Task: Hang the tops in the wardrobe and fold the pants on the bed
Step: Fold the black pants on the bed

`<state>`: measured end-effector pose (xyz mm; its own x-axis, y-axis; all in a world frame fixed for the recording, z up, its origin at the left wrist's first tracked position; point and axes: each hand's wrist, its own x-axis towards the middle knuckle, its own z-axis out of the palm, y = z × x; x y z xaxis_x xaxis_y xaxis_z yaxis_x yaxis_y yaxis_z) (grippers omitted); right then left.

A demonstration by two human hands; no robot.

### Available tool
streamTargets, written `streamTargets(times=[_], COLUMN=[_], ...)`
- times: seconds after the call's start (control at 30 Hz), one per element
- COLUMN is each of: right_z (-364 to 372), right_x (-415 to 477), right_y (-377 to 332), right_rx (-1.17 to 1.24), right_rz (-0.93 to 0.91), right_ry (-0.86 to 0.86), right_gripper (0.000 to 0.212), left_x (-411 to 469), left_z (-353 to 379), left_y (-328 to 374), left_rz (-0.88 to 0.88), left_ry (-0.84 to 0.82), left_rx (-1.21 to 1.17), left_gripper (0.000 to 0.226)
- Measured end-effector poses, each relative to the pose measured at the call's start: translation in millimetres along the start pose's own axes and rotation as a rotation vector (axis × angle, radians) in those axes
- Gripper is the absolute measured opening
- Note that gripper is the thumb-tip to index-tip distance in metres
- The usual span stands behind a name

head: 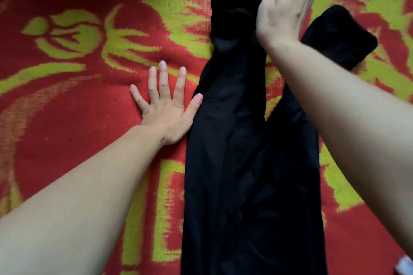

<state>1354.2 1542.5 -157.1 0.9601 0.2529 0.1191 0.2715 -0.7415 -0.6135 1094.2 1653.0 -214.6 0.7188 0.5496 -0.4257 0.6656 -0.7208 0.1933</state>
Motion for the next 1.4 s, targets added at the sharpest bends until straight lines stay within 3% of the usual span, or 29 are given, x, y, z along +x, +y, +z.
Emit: streamTargets(times=[0.07,0.17,0.23,0.3,0.4,0.5,0.6,0.67,0.73,0.77,0.83,0.87,0.93,0.97,1.03,1.1,1.17,1.23,1.33,1.4], right_z=[17.1,33.7,47.4,59.3,48.1,19.5,-17.4,-38.3,-54.2,-60.8,-70.7,-72.8,-72.1,-69.9,-66.1,-63.2,-59.7,-57.5,-43.2,-35.1], right_x=[-37.1,-47.7,-34.0,-28.5,-32.8,-55.1,-70.5,-71.0,-63.9,-58.5,-42.5,-33.7,-16.5,-8.5,0.1,2.6,1.3,-6.9,-20.3,-20.4], right_y=[-30.8,-12.7,-21.9,-39.1,-43.8,-18.0,21.9,48.6,73.9,80.0,78.4,69.5,44.3,33.2,12.1,5.8,13.8,26.0,34.7,33.4], right_rx=[-0.060,-0.479,-0.570,-0.586,-0.441,-0.278,-0.226,-0.149,-0.054,0.000,0.069,0.132,0.438,0.601,0.795,0.709,0.407,0.150,-0.013,-0.162], right_rz=[-0.314,-0.599,-0.537,-0.469,-0.443,-0.324,-0.024,0.323,0.670,0.729,0.626,0.546,0.418,0.375,0.344,0.314,0.201,0.169,0.304,0.323], right_ry=[-0.057,-0.464,-0.633,-0.692,-0.593,-0.265,0.138,0.258,0.150,0.061,0.007,0.036,0.041,-0.035,-0.232,-0.244,-0.081,-0.015,-0.237,-0.294], right_gripper=[0.054,0.058,0.060,0.064,0.064,0.060,0.075,0.094,0.095,0.080,0.039,0.029,0.016,0.008,0.012,0.011,0.011,0.029,0.058,0.054], left_x=[0.9,1.3,1.8,2.3,2.5,0.7,0.8,1.4,1.8,1.8,2.2,2.7,3.4,3.5,3.2,3.1,3.1,2.2,1.4,1.8], left_z=[0.9,2.1,3.0,3.3,0.3,-1.4,-2.4,-1.4,-0.5,-0.2,0.9,1.8,2.4,2.5,2.8,3.0,2.7,2.3,2.0,1.5], left_y=[0.1,-0.2,-0.8,-1.3,0.5,1.7,2.6,1.9,2.0,2.1,1.8,1.3,0.0,-0.2,0.1,-0.2,-0.4,0.6,1.4,0.7], left_rz=[-0.002,-0.005,-0.006,-0.013,-0.021,-0.024,-0.019,-0.025,-0.028,-0.029,-0.026,-0.026,-0.027,-0.025,-0.022,-0.020,-0.019,-0.023,-0.022,-0.020], left_ry=[0.003,0.011,0.010,0.011,-0.007,-0.016,-0.017,-0.008,-0.003,0.000,0.007,0.010,0.017,0.020,0.021,0.020,0.016,0.010,0.001,-0.004], left_rx=[-0.002,-0.004,0.006,0.017,0.028,0.033,0.037,0.041,0.050,0.054,0.056,0.055,0.056,0.058,0.063,0.060,0.057,0.060,0.058,0.048], left_gripper=[0.065,0.064,0.066,0.069,0.068,0.065,0.065,0.065,0.066,0.066,0.067,0.067,0.068,0.068,0.068,0.069,0.069,0.069,0.069,0.068])
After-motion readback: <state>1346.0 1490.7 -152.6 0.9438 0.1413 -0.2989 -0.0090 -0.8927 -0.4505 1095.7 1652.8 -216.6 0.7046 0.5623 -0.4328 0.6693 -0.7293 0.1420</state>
